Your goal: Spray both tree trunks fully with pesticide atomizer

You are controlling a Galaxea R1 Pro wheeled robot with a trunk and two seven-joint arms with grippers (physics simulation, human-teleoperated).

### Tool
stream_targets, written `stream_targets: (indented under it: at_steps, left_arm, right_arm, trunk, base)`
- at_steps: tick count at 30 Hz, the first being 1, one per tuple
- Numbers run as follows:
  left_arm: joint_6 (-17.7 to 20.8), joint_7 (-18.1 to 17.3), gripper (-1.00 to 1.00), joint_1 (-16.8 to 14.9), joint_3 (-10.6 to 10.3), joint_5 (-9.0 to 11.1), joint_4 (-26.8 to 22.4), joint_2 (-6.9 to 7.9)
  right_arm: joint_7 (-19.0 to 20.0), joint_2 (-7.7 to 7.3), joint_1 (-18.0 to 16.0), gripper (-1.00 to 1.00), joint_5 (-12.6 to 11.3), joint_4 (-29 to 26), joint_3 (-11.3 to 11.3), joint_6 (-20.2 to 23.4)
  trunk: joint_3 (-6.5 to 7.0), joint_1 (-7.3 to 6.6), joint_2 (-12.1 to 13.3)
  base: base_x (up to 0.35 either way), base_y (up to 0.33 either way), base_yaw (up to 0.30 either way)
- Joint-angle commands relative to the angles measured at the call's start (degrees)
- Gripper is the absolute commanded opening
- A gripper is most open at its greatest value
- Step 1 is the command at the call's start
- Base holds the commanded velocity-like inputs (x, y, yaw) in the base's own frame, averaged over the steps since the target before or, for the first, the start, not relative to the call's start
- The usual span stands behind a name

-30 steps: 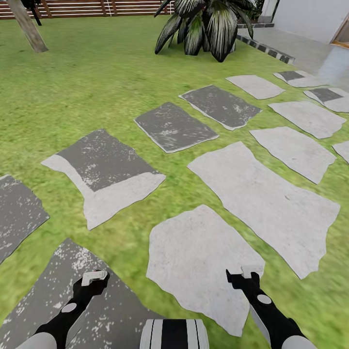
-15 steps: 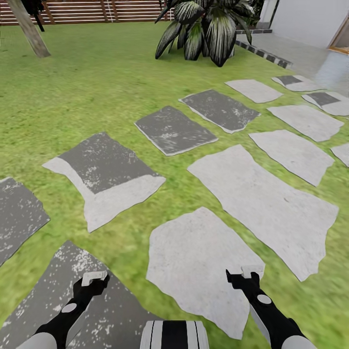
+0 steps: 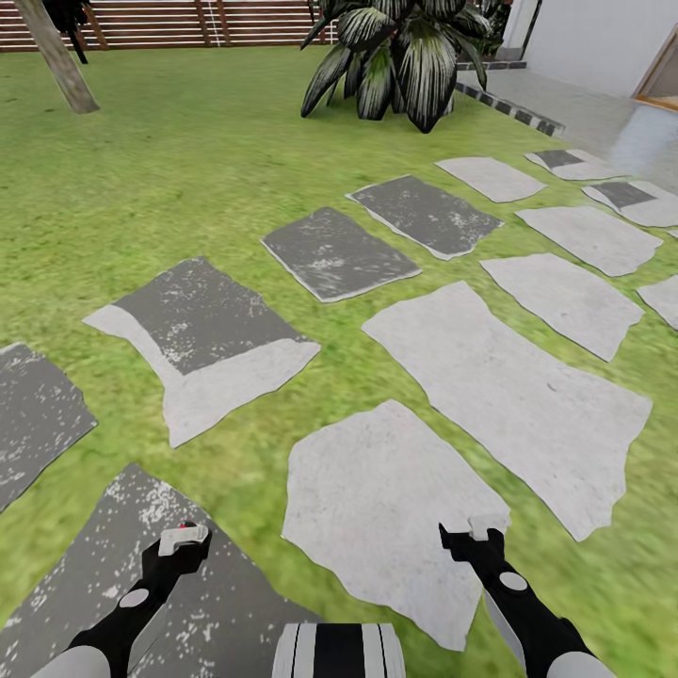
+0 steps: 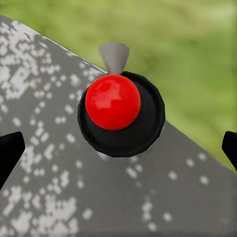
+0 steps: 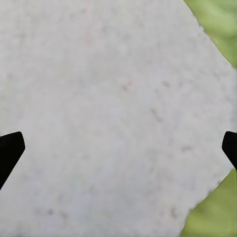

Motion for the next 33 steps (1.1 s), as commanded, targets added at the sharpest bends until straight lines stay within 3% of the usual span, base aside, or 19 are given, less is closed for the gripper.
stream_targets:
  at_steps: [1, 33]
  left_arm:
    - [0.0, 0.0, 1.00, 0.0, 0.0, 0.0, 0.0, -0.02]
    - [0.0, 0.0, 1.00, 0.0, 0.0, 0.0, -0.1, 0.05]
  right_arm:
    - [0.0, 0.00, 0.0, 1.00, 0.0, 0.0, 0.0, 0.0]
    - [0.0, 0.00, 0.0, 1.00, 0.0, 0.0, 0.0, 0.0]
  trunk:
    - [0.00, 0.00, 0.0]
    - [-0.48, 0.00, 0.0]
  base:
    - [0.058, 0.000, 0.000]
    - [0.016, 0.000, 0.000]
